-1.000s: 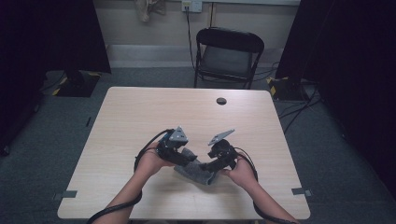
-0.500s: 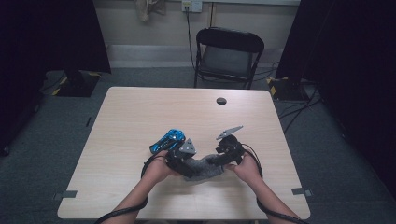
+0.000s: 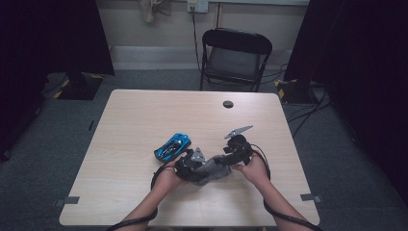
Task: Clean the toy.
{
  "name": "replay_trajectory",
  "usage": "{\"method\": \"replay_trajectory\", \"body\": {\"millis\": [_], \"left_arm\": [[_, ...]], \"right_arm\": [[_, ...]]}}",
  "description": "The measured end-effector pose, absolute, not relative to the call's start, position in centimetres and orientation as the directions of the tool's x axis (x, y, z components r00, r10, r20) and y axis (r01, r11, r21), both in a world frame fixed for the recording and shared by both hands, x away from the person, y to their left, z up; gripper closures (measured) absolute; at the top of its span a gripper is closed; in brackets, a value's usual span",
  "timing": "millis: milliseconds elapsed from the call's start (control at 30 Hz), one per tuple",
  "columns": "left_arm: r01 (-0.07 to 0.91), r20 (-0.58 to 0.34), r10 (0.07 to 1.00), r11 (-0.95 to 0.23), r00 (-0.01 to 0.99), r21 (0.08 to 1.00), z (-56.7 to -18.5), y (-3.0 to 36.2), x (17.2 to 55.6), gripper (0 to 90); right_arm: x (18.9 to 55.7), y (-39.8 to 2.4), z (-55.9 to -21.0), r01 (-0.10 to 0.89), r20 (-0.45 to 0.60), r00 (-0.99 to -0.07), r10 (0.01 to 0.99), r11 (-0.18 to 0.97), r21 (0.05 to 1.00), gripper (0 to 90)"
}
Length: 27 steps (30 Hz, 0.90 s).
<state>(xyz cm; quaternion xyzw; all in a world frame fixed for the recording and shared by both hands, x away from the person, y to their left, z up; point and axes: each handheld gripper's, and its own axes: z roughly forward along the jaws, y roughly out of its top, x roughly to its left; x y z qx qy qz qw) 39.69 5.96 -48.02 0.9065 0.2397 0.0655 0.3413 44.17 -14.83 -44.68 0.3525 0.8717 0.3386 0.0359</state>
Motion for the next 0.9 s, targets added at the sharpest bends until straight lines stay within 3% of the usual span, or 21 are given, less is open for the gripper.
{"method": "replay_trajectory", "body": {"millis": [233,533,900], "left_arm": [[0.43,-0.083,0.523,-0.589,0.849,0.685,-46.2,8.2,39.4,69.6],[0.474,-0.053,0.615,-0.548,0.787,0.689,-43.8,14.8,38.2,69.1],[0.558,-0.07,0.732,-0.449,0.678,0.698,-43.8,22.3,35.3,69.0]], "right_arm": [[45.0,-14.2,-42.9,0.567,0.171,-0.754,0.635,0.496,0.657,31.2],[46.2,-10.2,-41.8,0.546,0.172,-0.771,0.614,0.496,0.675,26.2],[47.6,-4.3,-43.3,0.461,0.146,-0.842,0.519,0.554,0.693,19.0]]}}
